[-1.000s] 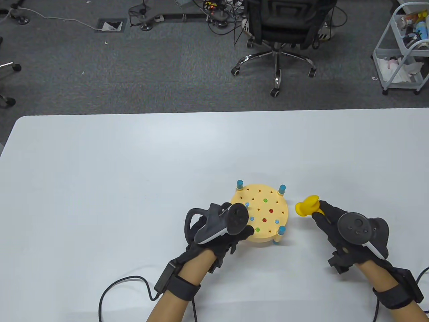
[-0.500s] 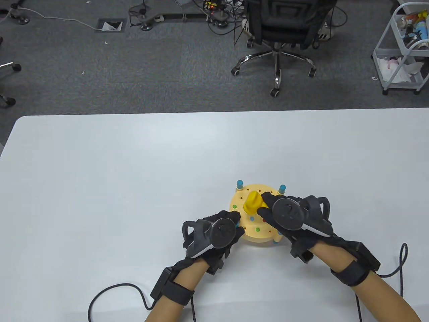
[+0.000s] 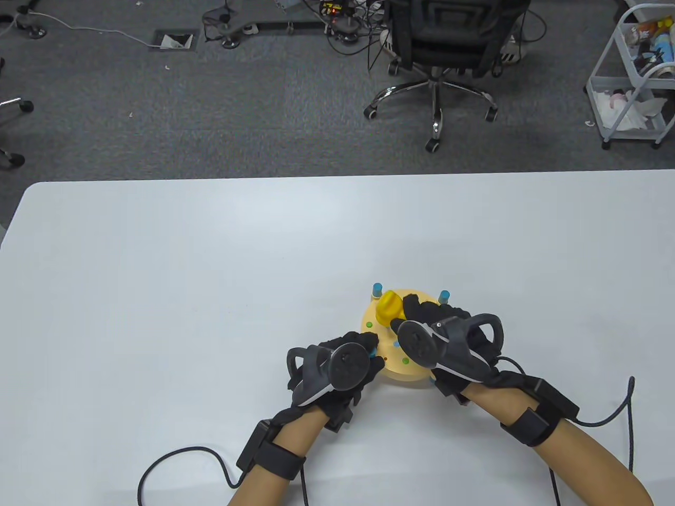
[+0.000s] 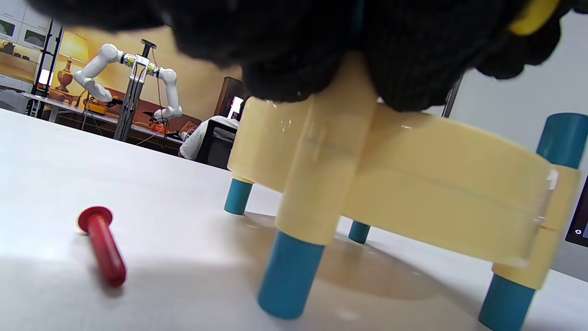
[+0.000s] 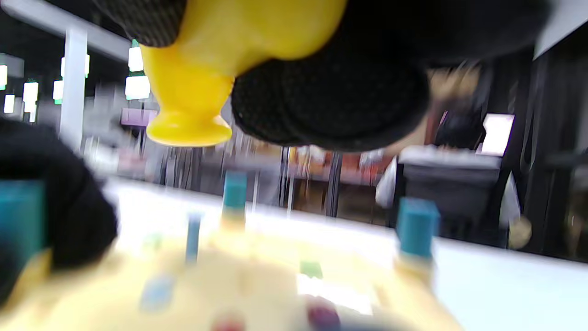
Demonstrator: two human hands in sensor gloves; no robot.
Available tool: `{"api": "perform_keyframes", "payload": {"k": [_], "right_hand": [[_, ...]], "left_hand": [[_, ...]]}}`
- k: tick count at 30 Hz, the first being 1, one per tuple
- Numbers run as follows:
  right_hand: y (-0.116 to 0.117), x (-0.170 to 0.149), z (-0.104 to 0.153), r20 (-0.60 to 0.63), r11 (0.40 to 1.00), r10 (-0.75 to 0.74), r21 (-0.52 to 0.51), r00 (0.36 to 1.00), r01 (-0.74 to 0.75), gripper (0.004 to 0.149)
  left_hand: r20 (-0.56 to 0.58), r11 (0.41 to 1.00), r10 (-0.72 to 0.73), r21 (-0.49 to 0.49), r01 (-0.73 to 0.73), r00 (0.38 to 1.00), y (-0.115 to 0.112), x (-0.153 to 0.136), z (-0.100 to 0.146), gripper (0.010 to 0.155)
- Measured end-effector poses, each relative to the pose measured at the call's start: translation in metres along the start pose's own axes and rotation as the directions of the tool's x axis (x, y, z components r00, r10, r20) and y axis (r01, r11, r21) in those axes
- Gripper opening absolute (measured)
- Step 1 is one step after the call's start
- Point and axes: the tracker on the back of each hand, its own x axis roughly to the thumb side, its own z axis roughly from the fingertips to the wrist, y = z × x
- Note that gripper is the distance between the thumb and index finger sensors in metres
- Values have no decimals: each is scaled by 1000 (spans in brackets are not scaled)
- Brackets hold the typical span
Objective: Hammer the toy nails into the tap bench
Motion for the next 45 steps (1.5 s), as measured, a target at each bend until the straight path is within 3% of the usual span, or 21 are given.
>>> {"api": "perform_keyframes", "payload": {"k": [2, 3, 6, 8, 9, 10, 11, 12, 14, 16, 18, 19, 20, 21, 23, 26, 35, 37, 39, 42, 45], "right_hand": [[22, 8, -1, 38, 893, 239, 385, 970, -235, 69], [11, 11, 3, 34, 948, 207, 242, 978, -209, 69], [-2, 11, -4, 2, 966, 174, 194, 985, -171, 68], [-4, 7, -3, -35, 997, 40, -60, 999, -42, 67], [13, 10, -4, 3, 994, 73, 87, 997, -73, 67], [54, 10, -1, 60, 878, 171, 444, 983, -180, 69], [25, 9, 2, -7, 887, 348, 328, 938, -326, 69], [17, 11, -5, 62, 943, 217, 246, 974, -225, 68], [-1, 6, -11, -47, 952, 171, 264, 984, -153, 67], [-17, 4, -12, -77, 997, 74, -33, 994, -76, 67], [-2, 8, -13, -14, 972, 181, 154, 983, -177, 67], [35, 11, -12, 81, 839, 288, 460, 954, -292, 68], [24, 13, -13, -4, 787, 436, 486, 900, -380, 69], [15, 7, -12, 38, 913, 311, 265, 950, -309, 69], [6, 1, -17, -24, 910, 189, 379, 982, -166, 68], [-13, -5, -10, -68, 997, 72, -7, 995, -73, 68], [-7, -23, 5, -65, 997, -75, -9, 995, 74, 68], [-13, -43, 14, -80, 991, -125, -60, 989, 120, 68], [-17, -69, 25, -103, 981, -169, -110, 980, 158, 68], [-14, -112, 41, -194, 980, -189, -103, 963, 171, 69], [-2, -148, 58, -273, 980, -200, -69, 941, 188, 69]], "left_hand": [[1, 1000, -7, 3, 7, 1000, 0, 0, 0, 55], [0, 1000, -7, 4, 7, 1000, 0, 0, 0, 55], [-1, 1000, 0, 4, 0, 1000, 0, 0, 0, 55], [0, 1000, -11, 7, 11, 1000, 0, 1, 0, 55], [0, 1000, -11, 9, 11, 1000, 0, 1, 0, 55], [-2, 1000, -6, 7, 6, 1000, -1, 1, 0, 55], [-3, 1000, 0, 5, 0, 1000, -1, 1, 0, 55], [-3, 1000, 2, 6, -2, 1000, -1, 1, 0, 55], [-5, 1000, 9, 3, -9, 1000, -1, 0, 0, 55], [-4, 1000, 1, 5, -1, 1000, -1, 1, 0, 55], [-4, 1000, 2, 1, -2, 1000, 0, 1, 0, 55], [-4, 1000, 4, 1, -4, 1000, -1, 0, 0, 55], [-5, 1000, 5, -1, -5, 1000, -1, 0, -1, 55], [-4, 1000, 8, -1, -8, 1000, -1, 0, -1, 55], [-3, 1000, 7, 1, -7, 1000, -1, 0, -1, 55], [-5, 1000, 11, -4, -11, 1000, -1, -1, -1, 55], [18, 996, -10, -87, 12, 1000, 3, -3, -4, 60], [31, 988, 46, -150, -41, 998, 17, -9, 0, 70], [-4, 991, 104, -90, -104, 995, 36, -20, 5, 61], [-191, 996, 13, -89, -31, 982, 51, -47, 10, 51], [-365, 976, -138, -210, 62, 921, 34, -69, 7, 51]]}}
